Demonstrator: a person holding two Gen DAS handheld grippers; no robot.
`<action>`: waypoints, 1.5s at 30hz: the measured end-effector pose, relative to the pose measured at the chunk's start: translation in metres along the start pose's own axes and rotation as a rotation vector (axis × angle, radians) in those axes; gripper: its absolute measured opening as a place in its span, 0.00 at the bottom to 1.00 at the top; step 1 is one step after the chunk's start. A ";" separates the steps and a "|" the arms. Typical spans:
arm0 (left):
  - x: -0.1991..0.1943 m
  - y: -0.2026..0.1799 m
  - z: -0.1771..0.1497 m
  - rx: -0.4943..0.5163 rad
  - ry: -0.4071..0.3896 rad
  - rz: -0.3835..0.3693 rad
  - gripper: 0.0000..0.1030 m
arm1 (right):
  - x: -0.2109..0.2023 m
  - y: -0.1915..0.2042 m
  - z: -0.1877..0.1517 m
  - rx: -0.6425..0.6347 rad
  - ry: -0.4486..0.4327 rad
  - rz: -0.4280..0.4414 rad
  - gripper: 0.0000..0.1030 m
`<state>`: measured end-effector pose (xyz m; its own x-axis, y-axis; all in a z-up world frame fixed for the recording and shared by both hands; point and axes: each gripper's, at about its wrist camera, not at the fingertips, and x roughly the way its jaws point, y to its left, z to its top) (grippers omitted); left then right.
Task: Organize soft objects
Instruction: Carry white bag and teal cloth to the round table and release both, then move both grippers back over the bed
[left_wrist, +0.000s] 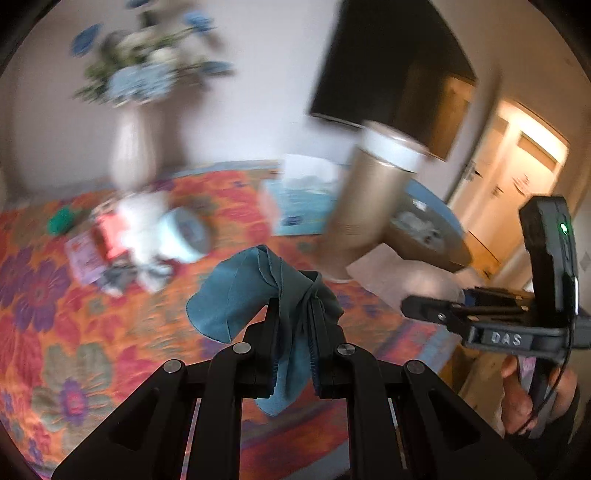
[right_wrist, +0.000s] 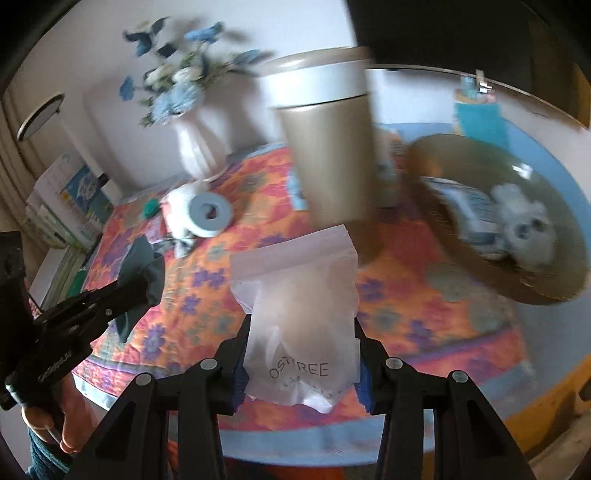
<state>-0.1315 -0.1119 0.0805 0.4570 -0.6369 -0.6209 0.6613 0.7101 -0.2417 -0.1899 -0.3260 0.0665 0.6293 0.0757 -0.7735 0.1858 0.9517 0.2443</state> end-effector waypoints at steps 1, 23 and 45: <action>0.003 -0.010 0.002 0.022 0.003 -0.013 0.10 | -0.005 -0.006 -0.001 0.011 -0.004 -0.001 0.43; 0.116 -0.207 0.082 0.315 0.038 -0.226 0.10 | -0.084 -0.179 0.073 0.268 -0.254 -0.110 0.43; 0.110 -0.214 0.039 0.470 -0.040 -0.115 0.70 | -0.065 -0.206 0.074 0.288 -0.202 -0.105 0.60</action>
<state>-0.1998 -0.3459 0.0925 0.3814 -0.7209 -0.5786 0.9019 0.4276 0.0617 -0.2131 -0.5492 0.1096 0.7267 -0.1059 -0.6787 0.4440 0.8263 0.3466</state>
